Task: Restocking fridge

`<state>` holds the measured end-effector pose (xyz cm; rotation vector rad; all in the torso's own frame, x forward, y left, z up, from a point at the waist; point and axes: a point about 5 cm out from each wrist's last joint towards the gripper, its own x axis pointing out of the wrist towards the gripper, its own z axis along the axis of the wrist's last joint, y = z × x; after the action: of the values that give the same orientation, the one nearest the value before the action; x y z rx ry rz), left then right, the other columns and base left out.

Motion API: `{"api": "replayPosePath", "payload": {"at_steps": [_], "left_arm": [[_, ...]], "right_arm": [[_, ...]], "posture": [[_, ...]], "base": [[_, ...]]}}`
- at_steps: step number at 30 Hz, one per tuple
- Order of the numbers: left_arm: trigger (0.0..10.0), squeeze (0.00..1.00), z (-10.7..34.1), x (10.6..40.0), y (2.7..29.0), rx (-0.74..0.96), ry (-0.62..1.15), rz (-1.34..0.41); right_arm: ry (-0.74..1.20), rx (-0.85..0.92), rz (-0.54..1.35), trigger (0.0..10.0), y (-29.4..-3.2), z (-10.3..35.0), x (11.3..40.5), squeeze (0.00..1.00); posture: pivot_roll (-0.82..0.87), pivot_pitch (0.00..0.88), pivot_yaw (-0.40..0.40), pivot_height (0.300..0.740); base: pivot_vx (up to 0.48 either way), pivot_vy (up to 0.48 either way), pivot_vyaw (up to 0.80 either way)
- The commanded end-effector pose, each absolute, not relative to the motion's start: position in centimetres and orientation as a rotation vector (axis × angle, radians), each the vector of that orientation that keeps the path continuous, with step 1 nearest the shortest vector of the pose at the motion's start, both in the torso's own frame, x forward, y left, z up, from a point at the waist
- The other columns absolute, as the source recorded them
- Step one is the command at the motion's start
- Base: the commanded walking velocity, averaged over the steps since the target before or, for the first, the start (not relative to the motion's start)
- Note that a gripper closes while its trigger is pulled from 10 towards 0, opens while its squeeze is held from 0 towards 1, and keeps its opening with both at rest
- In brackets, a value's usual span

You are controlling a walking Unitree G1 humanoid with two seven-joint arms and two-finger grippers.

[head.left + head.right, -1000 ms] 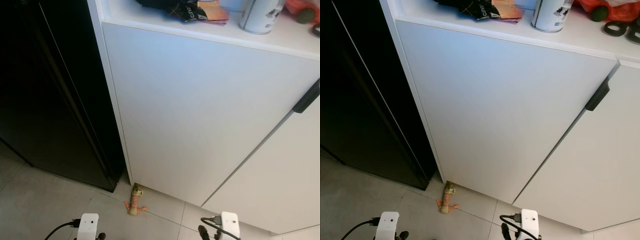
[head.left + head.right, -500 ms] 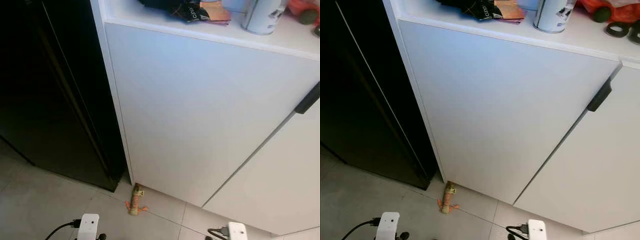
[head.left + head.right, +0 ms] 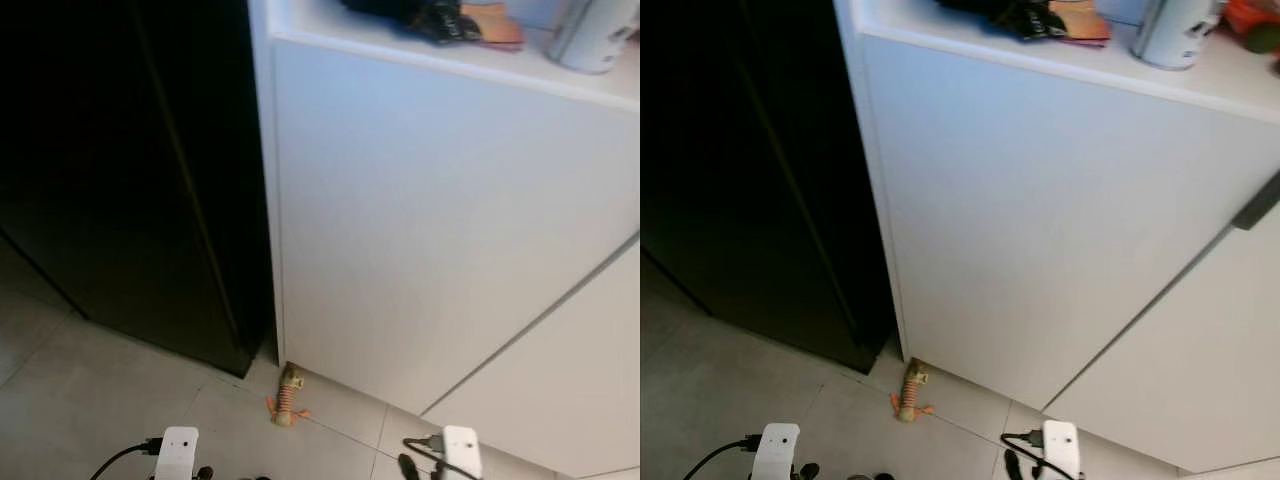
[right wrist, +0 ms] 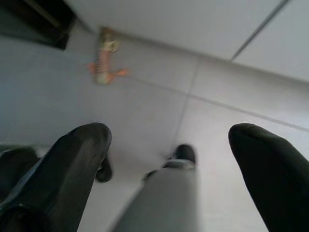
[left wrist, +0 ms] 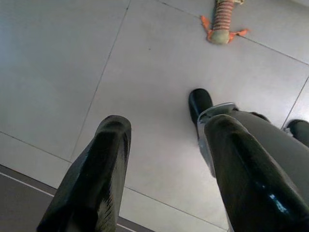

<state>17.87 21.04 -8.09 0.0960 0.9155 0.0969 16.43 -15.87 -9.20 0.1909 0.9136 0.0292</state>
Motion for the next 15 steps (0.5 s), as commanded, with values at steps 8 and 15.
{"api": "replayPosePath", "payload": {"at_steps": [8,15], "left_arm": [[10.0,0.00,-8.5,17.2,21.0,0.070,0.949,0.116],[10.0,0.00,-8.4,17.2,21.3,0.073,0.941,0.134]], "right_arm": [[0.944,0.184,0.075,10.0,-10.5,-9.2,16.4,0.00],[0.935,0.189,0.052,10.0,-10.9,-9.1,16.8,0.00]], "posture": [[-0.16,0.143,-0.038,0.740],[-0.17,0.144,-0.040,0.740]], "base": [[0.000,0.463,0.00],[0.000,0.286,0.00]]}}
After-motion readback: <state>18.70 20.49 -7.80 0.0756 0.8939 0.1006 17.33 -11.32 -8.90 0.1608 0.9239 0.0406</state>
